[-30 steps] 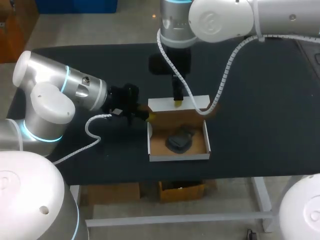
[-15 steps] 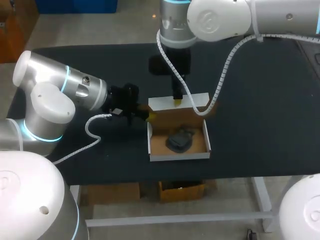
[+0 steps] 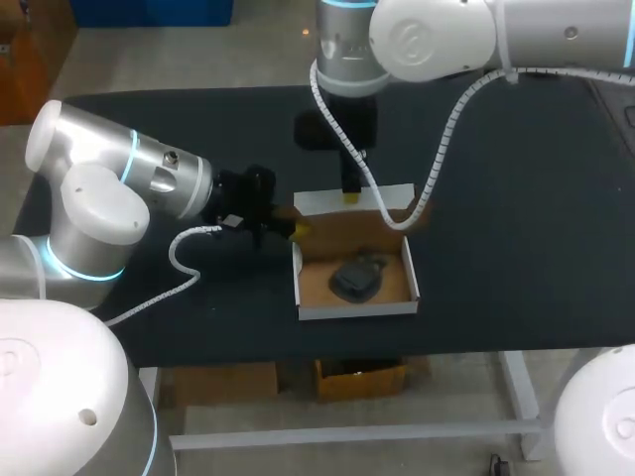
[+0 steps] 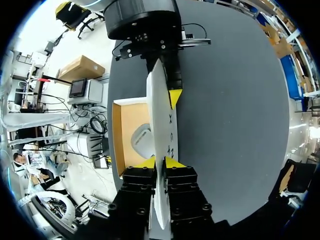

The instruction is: Assemble the packaging by folding the flat box into shape, placing the metal phone stand inside, and closing the box properly

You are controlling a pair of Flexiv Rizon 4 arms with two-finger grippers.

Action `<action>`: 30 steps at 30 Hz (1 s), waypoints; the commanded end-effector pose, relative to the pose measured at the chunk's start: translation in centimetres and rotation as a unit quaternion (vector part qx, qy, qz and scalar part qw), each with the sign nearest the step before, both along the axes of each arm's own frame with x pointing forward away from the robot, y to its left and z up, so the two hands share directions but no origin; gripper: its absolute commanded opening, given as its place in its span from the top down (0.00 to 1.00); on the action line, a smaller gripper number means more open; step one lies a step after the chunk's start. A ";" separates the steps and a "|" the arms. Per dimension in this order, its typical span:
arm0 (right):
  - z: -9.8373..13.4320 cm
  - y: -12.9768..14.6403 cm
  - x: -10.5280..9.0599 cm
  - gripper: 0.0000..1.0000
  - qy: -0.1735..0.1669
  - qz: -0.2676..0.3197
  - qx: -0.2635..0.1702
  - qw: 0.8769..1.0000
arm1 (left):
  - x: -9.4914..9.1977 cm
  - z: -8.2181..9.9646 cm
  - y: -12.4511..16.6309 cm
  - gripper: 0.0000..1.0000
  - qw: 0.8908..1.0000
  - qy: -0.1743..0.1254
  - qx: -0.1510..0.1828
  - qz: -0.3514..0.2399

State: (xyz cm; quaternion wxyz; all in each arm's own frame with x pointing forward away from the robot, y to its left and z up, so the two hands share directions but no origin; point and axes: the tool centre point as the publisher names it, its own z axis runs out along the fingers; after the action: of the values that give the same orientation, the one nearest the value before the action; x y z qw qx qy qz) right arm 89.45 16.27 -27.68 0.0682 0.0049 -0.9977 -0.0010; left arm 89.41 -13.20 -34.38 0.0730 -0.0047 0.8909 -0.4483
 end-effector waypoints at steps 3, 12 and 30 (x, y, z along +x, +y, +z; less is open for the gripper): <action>-0.4 0.2 0.1 1.00 -0.003 -0.001 0.000 1.000 | -0.3 -0.3 -0.1 1.00 1.000 0.000 0.000 -0.001; -0.4 0.1 0.0 0.71 -0.005 -0.002 0.002 1.000 | -0.3 -0.3 -0.1 1.00 1.000 0.000 0.000 -0.001; -0.6 -0.3 -0.2 1.00 0.000 -0.006 0.014 1.000 | -0.3 -0.3 -0.1 1.00 1.000 0.000 0.000 -0.001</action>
State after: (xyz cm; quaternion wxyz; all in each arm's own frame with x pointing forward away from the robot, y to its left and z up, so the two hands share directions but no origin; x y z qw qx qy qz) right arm 89.48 16.30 -28.25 0.0685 -0.0009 -0.9976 -0.0074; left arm 89.34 -13.22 -34.29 0.0726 -0.0045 0.8909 -0.4482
